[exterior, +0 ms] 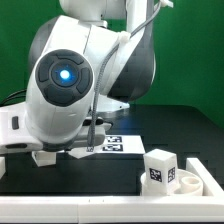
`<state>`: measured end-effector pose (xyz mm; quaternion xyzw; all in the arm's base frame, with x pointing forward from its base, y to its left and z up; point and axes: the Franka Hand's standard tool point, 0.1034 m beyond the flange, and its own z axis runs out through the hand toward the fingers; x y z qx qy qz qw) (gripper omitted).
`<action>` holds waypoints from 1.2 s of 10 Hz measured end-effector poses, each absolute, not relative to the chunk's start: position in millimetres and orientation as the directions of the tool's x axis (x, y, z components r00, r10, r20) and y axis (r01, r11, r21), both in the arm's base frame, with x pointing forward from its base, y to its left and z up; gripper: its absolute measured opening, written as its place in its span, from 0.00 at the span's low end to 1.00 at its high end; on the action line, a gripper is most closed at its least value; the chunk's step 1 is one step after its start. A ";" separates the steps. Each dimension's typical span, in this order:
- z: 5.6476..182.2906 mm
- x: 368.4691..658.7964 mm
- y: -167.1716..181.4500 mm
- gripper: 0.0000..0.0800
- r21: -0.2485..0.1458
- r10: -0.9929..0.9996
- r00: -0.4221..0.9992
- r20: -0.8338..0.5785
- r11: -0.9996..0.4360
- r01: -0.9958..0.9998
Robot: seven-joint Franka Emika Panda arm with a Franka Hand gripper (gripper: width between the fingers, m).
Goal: Assemble stool
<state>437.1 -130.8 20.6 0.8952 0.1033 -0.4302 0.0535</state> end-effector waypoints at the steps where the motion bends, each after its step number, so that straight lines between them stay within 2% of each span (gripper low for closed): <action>1: 15.0 431.9 -134.7 0.81 0.007 0.132 0.599 -0.790 -0.974 0.225; 4: 9.9 426.6 -140.2 0.81 0.005 0.128 0.590 -0.797 -0.976 0.218; 5: 9.8 426.5 -140.3 0.75 0.005 0.128 0.590 -0.797 -0.976 0.218; 6: 9.3 427.3 -140.7 0.75 0.006 0.128 0.594 -0.794 -0.976 0.219; 7: 8.3 429.4 -141.4 0.53 0.009 0.130 0.605 -0.786 -0.975 0.222; 8: 8.3 429.2 -141.3 0.42 0.009 0.130 0.603 -0.787 -0.975 0.222; 9: 11.6 434.3 -139.2 0.42 0.011 0.135 0.617 -0.775 -0.974 0.227; 10: 28.3 447.8 -130.1 0.42 0.010 0.152 0.650 -0.745 -0.971 0.239; 12: 78.9 483.7 -114.4 0.42 0.004 0.180 0.735 -0.654 -0.970 0.241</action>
Offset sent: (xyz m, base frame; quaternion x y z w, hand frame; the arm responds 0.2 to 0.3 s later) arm 0.0000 0.0000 0.0000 0.0000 0.0000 0.0000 1.0000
